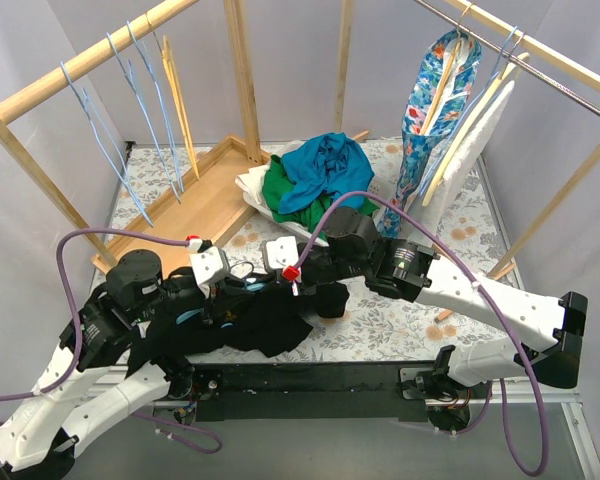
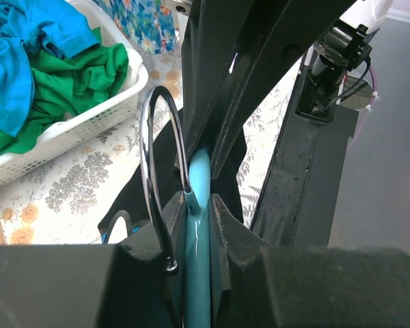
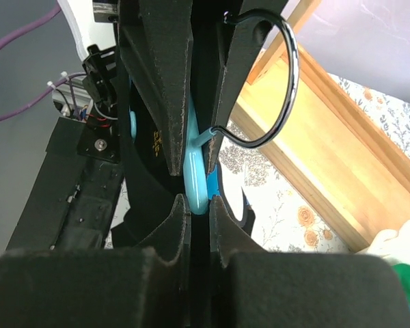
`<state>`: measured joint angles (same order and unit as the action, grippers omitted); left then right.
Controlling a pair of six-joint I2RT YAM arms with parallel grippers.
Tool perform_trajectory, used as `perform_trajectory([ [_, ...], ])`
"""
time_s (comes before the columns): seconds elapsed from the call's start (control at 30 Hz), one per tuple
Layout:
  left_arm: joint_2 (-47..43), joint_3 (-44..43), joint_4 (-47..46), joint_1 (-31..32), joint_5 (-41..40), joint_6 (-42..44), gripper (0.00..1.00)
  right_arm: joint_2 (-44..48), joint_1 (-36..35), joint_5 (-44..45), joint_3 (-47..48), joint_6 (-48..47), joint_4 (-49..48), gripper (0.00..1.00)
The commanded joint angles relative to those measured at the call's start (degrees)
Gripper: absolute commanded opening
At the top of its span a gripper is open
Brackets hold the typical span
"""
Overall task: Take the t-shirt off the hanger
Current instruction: Pick up the hanger from the clothesline.
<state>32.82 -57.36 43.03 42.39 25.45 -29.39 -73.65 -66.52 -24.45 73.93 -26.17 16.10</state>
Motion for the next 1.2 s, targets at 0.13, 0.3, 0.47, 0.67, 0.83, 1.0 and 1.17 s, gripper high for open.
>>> perform_trajectory([
  [0.13,-2.7,-1.1,-4.4,0.2,-4.4,-0.6,0.19,3.9,0.1,8.5,-1.2,1.5,-5.6,0.01],
  [0.3,-3.6,-1.2,-3.9,0.2,-6.7,-0.6,0.41,6.2,0.1,9.8,-1.9,0.9,-5.4,0.01],
  [0.47,-3.8,-0.9,-3.3,0.2,-8.1,-0.7,0.65,7.2,0.1,10.5,-2.2,0.5,-4.9,0.01],
  [0.67,-3.4,0.9,-3.5,0.2,-11.0,-0.4,0.73,8.8,0.1,10.6,-2.1,0.2,-3.9,0.01],
  [0.83,-2.7,1.7,-4.7,0.1,-12.1,-0.1,0.70,10.0,0.1,10.6,-2.2,-0.5,-2.3,0.01],
  [1.0,-1.6,2.3,-4.7,0.2,-11.1,0.0,0.23,10.8,0.1,11.1,-2.7,-0.5,-2.0,0.01],
  [1.17,-1.9,2.5,-5.5,0.1,-10.2,-0.1,0.00,10.3,0.1,10.2,-2.6,0.2,-1.8,0.01],
])
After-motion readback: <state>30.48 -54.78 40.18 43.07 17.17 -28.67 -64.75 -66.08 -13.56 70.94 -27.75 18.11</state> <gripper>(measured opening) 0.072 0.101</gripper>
